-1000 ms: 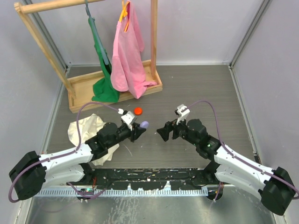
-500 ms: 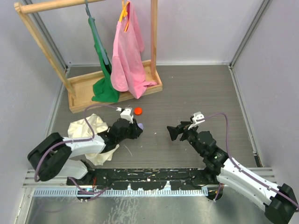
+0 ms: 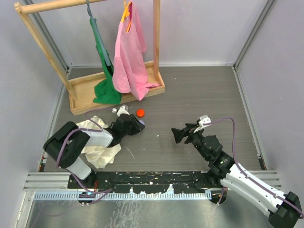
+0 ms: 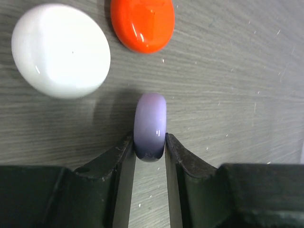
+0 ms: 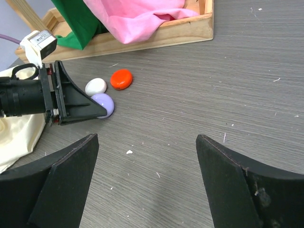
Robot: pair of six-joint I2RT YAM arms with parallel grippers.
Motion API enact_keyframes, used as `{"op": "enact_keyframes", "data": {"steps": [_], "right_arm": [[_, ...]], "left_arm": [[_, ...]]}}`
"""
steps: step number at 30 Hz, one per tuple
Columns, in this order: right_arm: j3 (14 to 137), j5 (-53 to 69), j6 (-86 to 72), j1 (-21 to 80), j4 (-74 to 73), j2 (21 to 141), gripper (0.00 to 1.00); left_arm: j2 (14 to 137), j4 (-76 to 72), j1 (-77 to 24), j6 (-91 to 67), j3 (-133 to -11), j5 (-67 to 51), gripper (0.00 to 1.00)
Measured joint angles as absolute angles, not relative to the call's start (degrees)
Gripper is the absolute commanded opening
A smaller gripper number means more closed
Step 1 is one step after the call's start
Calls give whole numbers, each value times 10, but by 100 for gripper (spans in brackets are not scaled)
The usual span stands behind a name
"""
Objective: Insert the wireless bluetooth earbuds into the charging case
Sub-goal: Place the charging case at the center of the board.
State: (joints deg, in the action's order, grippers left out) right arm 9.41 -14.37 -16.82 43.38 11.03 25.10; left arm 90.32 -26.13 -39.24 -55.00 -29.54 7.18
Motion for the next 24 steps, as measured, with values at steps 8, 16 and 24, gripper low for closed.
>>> {"op": "enact_keyframes", "data": {"steps": [8, 16, 24], "right_arm": [[94, -142, -167, 434, 106, 241, 89], [94, -140, -164, 434, 100, 234, 89], [100, -150, -163, 434, 67, 228, 92]], "left_arm": [[925, -282, -370, -626, -308, 52, 48], [914, -291, -366, -674, -296, 45, 62], [840, -201, -363, -675, -277, 56, 67]]}}
